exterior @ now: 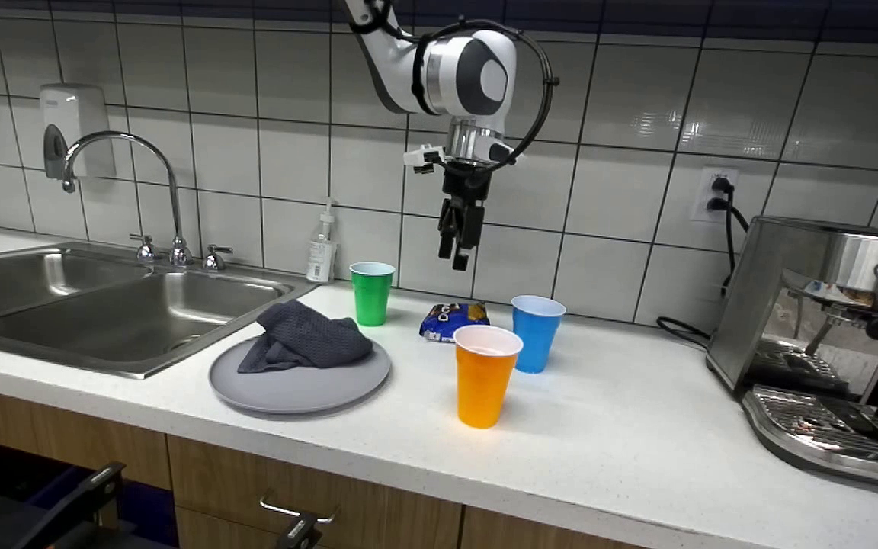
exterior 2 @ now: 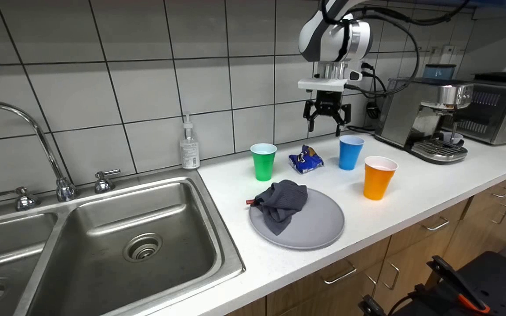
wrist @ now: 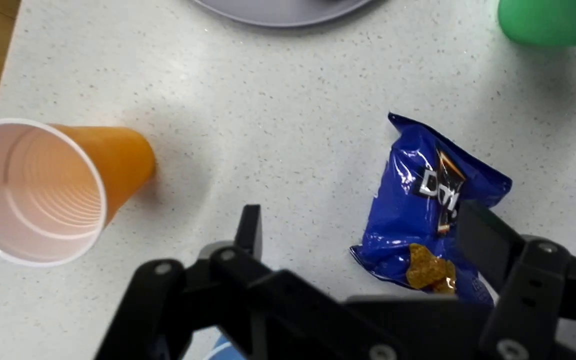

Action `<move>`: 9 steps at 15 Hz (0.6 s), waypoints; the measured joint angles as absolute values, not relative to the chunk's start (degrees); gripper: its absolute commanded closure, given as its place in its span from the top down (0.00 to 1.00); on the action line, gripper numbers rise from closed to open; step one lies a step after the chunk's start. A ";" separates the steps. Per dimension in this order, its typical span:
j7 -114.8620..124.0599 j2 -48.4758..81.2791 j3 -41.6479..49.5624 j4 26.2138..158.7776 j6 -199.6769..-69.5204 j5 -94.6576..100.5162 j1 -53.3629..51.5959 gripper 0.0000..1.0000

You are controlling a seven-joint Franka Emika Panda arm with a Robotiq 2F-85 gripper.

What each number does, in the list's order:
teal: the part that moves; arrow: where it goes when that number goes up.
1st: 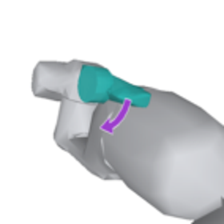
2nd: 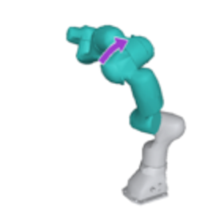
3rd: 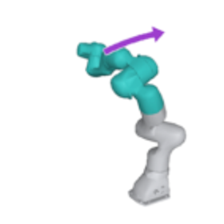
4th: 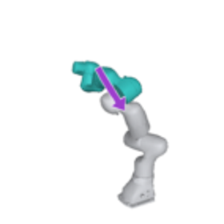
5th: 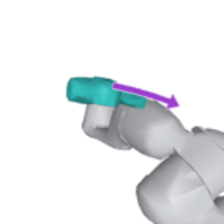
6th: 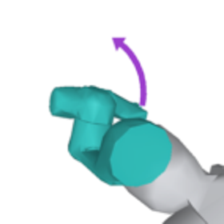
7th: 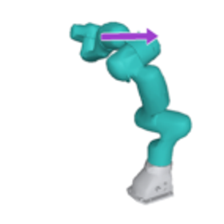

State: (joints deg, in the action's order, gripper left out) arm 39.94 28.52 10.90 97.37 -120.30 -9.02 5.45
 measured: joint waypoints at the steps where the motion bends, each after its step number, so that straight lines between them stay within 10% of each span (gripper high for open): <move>1: 39.07 26.73 10.86 99.59 -120.31 -9.02 5.43 1.00; 9: 36.56 16.24 8.67 113.65 -120.74 -9.09 3.75 1.00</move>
